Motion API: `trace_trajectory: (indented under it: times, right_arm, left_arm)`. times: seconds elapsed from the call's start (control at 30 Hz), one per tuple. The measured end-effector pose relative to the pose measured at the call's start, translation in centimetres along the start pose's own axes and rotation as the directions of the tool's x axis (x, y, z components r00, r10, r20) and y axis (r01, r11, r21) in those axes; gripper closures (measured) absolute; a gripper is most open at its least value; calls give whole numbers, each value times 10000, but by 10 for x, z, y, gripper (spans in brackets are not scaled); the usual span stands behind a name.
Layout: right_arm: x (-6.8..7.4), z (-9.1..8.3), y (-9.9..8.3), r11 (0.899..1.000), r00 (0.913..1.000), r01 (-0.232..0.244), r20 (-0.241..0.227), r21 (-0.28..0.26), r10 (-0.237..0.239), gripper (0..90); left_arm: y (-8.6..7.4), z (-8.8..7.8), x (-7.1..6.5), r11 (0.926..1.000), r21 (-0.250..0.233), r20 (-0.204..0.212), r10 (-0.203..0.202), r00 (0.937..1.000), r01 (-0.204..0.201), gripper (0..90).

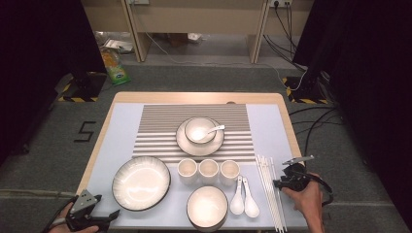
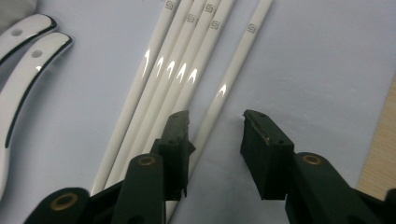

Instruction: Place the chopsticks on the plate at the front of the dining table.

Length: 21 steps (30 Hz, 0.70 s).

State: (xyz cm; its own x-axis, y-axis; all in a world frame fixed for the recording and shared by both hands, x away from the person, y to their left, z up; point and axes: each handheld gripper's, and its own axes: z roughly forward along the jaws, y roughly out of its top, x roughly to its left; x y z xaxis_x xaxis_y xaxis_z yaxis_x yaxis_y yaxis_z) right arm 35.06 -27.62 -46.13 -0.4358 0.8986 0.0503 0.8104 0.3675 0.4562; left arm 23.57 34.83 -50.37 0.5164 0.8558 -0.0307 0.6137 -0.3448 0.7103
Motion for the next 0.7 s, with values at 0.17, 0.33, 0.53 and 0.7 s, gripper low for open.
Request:
trace_trajectory:
  times: [0.17,0.33,0.53,0.7]
  right_arm:
    - [-3,1,11,9967,9998,140,112,795,-149,712]
    - [-3,4,22,9866,9999,38,90,1629,-54,727]
    - [-2,7,33,9723,9996,-162,282,2330,99,730]
    - [-2,8,36,9664,9993,-262,329,2558,184,732]
  left_arm:
    - [0,0,0,10000,-5,-2,-17,10000,17,105]
    - [0,0,0,10000,-1,1,-10,10000,10,104]
    - [0,0,0,10000,-1,-16,29,10000,-29,105]
    - [0,0,0,10000,-18,-20,-2,10000,2,105]
